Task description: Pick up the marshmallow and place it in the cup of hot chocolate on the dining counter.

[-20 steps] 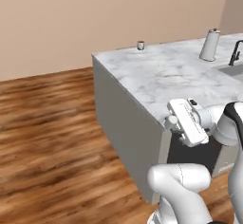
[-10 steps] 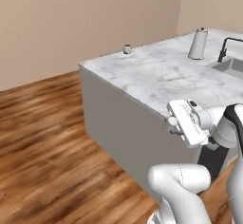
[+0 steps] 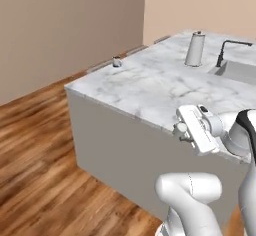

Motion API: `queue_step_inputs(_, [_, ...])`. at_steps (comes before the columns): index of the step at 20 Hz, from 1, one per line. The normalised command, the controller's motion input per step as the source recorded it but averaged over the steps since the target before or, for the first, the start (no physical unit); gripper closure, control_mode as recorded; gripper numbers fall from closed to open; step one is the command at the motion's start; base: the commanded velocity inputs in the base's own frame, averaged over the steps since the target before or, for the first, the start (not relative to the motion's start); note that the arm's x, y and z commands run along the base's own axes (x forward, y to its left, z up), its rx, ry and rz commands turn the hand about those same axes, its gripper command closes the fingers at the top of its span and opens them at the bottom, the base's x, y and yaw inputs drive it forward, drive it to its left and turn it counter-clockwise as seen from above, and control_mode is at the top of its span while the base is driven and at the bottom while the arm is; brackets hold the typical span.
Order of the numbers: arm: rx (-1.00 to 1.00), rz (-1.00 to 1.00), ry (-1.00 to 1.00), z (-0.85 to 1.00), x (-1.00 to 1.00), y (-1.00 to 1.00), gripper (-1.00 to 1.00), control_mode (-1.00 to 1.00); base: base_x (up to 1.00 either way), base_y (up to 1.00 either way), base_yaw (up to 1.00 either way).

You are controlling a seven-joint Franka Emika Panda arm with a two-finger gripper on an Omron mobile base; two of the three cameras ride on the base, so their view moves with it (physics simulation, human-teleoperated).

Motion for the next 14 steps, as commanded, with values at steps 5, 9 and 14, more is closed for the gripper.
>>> queue_step_inputs(5, [0.00, 0.00, 0.00, 0.00, 0.00, 0.00, 1.00, 1.00, 0.59, 1.00, -0.34])
queue_step_inputs(9, [0.00, 0.00, 0.00, 0.00, 0.00, 0.00, 1.00, 1.00, 0.45, 1.00, -0.32])
queue_step_inputs(14, [0.00, 0.00, 0.00, 0.00, 0.00, 0.00, 1.00, 1.00, 0.37, 1.00, -0.33])
